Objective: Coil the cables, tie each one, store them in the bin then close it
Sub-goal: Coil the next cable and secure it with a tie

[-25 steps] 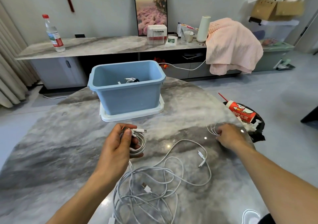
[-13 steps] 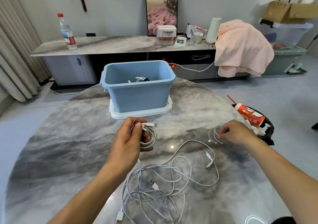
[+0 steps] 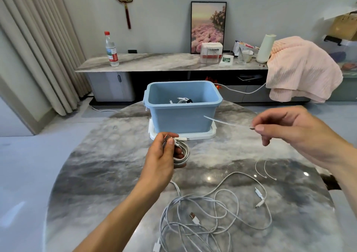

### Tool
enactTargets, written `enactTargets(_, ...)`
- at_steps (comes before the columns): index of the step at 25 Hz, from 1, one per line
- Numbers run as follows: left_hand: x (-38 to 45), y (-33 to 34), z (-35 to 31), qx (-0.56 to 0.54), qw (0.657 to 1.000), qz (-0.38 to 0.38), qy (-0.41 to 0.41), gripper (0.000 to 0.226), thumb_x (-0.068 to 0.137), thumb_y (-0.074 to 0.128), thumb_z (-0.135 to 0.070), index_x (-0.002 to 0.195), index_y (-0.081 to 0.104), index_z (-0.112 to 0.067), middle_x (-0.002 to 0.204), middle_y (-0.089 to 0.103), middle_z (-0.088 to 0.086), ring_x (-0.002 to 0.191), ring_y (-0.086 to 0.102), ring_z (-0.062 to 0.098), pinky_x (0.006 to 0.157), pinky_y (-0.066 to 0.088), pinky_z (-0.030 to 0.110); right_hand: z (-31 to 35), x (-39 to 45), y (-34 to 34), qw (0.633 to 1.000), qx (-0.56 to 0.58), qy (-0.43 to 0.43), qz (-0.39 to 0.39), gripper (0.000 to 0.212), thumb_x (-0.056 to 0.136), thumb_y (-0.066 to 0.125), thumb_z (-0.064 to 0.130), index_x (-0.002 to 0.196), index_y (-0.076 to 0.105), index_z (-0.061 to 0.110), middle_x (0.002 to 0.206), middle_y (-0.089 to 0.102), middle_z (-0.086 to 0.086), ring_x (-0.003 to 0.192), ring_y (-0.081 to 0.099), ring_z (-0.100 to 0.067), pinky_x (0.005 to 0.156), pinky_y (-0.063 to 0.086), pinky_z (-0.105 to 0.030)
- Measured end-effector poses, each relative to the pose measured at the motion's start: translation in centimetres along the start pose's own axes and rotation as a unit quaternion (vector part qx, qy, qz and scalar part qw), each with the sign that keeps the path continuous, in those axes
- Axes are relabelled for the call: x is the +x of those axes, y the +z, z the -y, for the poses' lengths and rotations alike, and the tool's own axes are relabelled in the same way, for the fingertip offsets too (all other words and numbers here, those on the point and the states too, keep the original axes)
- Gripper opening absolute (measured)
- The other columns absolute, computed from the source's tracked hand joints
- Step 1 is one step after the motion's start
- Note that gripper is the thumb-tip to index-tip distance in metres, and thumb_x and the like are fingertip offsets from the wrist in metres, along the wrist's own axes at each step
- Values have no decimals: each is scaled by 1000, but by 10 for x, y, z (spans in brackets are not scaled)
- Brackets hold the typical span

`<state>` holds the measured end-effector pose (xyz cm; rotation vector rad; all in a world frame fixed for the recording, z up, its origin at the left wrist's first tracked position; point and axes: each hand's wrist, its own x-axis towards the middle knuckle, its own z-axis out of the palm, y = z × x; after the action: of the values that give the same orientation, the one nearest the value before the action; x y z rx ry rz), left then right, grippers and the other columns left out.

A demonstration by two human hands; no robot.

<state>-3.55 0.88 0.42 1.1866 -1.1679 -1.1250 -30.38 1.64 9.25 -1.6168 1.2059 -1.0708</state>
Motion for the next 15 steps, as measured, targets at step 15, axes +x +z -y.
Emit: enactTargets(15, 1, 1, 4, 48, 995, 27, 82, 15, 99, 44, -31, 97, 58, -28, 71, 58, -8, 70, 56, 20, 74, 55, 60, 28, -14, 66, 955, -248, -137, 85, 9, 68, 74, 22, 61, 68, 25, 61, 62, 5, 54, 53, -7, 53, 43, -23)
